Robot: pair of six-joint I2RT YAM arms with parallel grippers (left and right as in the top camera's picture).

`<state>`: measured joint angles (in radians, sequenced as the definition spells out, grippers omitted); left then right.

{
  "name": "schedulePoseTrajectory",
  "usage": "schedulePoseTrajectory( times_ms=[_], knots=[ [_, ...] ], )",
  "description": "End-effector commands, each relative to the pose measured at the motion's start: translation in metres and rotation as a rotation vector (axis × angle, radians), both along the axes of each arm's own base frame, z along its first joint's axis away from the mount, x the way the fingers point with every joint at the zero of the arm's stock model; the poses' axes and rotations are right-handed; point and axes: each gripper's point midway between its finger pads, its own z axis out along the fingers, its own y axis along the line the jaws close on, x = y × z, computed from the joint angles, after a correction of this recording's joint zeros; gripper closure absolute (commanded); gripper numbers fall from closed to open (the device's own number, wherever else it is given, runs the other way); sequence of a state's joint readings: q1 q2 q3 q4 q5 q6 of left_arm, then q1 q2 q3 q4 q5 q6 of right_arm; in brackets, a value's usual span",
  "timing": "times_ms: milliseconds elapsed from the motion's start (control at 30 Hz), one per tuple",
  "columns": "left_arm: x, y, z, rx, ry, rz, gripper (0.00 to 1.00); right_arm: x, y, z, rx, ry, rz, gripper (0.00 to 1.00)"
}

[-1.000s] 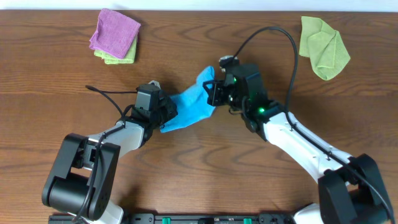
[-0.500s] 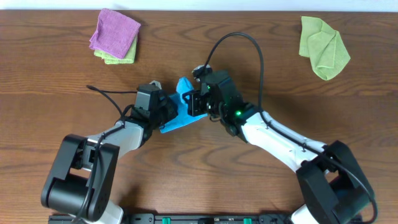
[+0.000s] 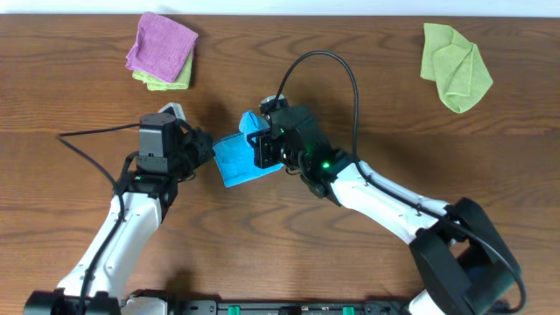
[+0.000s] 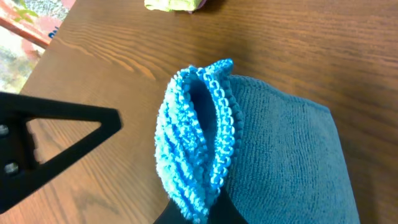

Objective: Fold the cloth
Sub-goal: 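Fold the strip's right end toward the left gripper with the right gripper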

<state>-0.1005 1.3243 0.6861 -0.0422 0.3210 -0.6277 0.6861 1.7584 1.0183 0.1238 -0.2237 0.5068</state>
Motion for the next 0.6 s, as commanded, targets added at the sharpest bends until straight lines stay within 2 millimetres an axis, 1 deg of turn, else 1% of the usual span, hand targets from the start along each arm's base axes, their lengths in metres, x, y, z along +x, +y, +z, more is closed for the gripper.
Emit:
schedulePoseTrajectory(
  times_ms=[0,133,300,433,467,567],
  knots=[
    [0.005,0.007,0.013,0.043,-0.043,0.011,0.94,0.002,0.01,-0.011,-0.024,-0.001,0.014,0.99],
    [0.005,0.007,0.015,0.042,-0.047,0.011,0.94,0.002,0.021,-0.023,-0.03,0.021,0.038,0.99],
    [0.005,0.007,0.015,0.042,-0.047,0.011,0.94,0.003,0.037,-0.03,-0.034,0.025,0.062,0.99],
    [0.005,0.007,0.015,0.042,-0.047,0.011,0.94,-0.001,0.045,-0.034,-0.04,0.029,0.077,0.98],
    [0.005,0.007,0.015,0.042,-0.047,0.011,0.94,-0.002,0.046,-0.034,-0.04,0.029,0.081,0.91],
    [0.005,0.007,0.015,0.042,-0.048,0.011,0.94,-0.007,0.05,-0.033,-0.036,0.029,0.102,0.64]
  ],
)
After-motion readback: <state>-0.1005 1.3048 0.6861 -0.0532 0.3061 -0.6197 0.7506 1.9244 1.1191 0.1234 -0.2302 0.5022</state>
